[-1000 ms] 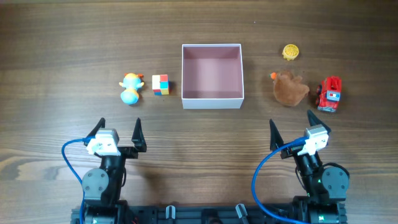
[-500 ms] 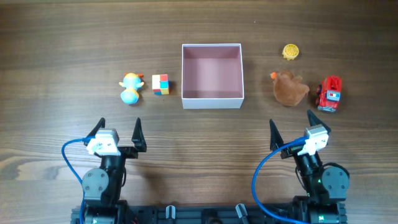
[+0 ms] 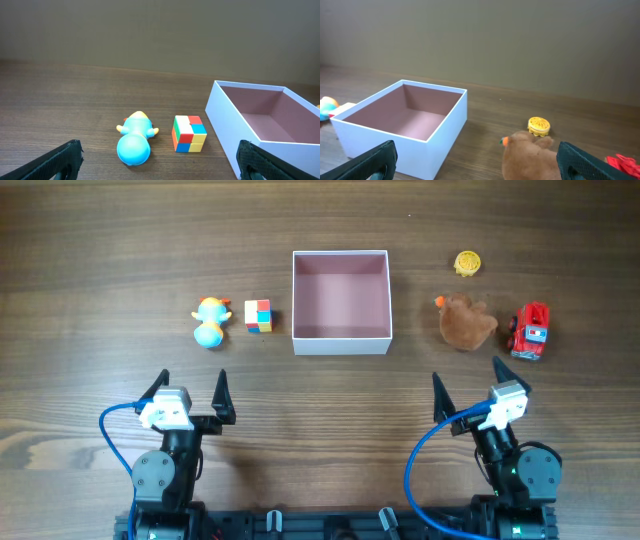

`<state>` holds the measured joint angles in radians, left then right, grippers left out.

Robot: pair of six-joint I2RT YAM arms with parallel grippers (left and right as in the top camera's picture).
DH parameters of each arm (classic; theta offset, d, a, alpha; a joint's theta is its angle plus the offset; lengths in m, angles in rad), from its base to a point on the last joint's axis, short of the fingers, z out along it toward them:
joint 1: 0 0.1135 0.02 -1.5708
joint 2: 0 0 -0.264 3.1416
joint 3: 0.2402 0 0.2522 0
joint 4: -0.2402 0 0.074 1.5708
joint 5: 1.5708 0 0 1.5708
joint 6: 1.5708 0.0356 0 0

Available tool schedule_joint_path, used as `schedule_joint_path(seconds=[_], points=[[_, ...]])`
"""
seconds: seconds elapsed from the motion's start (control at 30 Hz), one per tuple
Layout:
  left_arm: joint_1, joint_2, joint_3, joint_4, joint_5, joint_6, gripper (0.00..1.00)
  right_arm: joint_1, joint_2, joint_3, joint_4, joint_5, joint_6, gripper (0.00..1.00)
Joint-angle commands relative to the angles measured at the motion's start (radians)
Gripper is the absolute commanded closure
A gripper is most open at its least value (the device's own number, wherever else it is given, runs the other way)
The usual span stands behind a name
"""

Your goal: Pack container

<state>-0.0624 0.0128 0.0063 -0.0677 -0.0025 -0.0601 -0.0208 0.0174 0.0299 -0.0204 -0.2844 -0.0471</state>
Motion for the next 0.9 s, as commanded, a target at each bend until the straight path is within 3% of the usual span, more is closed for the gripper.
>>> schedule_joint_path(seconds=[0.0, 0.13, 0.23, 0.4, 0.5, 0.7, 0.87], points=[[0.010, -0.010, -0.001, -0.008, 0.020, 0.019, 0.00, 0.001, -0.006, -0.005, 0.019, -0.179, -0.002, 0.00], [0.010, -0.010, -0.001, -0.008, 0.020, 0.019, 0.00, 0.001, -0.006, 0.011, 0.186, -0.399, 0.008, 0.00], [0.010, -0.010, -0.001, -0.008, 0.020, 0.019, 0.00, 0.001, -0.002, 0.065, 0.172, -0.396, 0.032, 0.00], [0.010, -0.010, -0.001, -0.008, 0.020, 0.019, 0.00, 0.000, 0.107, 0.229, 0.059, -0.228, 0.048, 0.00], [0.010, -0.010, -0.001, -0.008, 0.020, 0.019, 0.00, 0.000, 0.246, 0.368, -0.048, -0.178, 0.050, 0.00], [0.010, -0.010, -0.001, -0.008, 0.020, 0.019, 0.00, 0.001, 0.731, 0.772, -0.441, -0.163, 0.053, 0.00], [0.010, -0.010, -0.001, -0.008, 0.020, 0.019, 0.00, 0.001, 0.959, 0.824, -0.414, -0.320, 0.133, 0.00]])
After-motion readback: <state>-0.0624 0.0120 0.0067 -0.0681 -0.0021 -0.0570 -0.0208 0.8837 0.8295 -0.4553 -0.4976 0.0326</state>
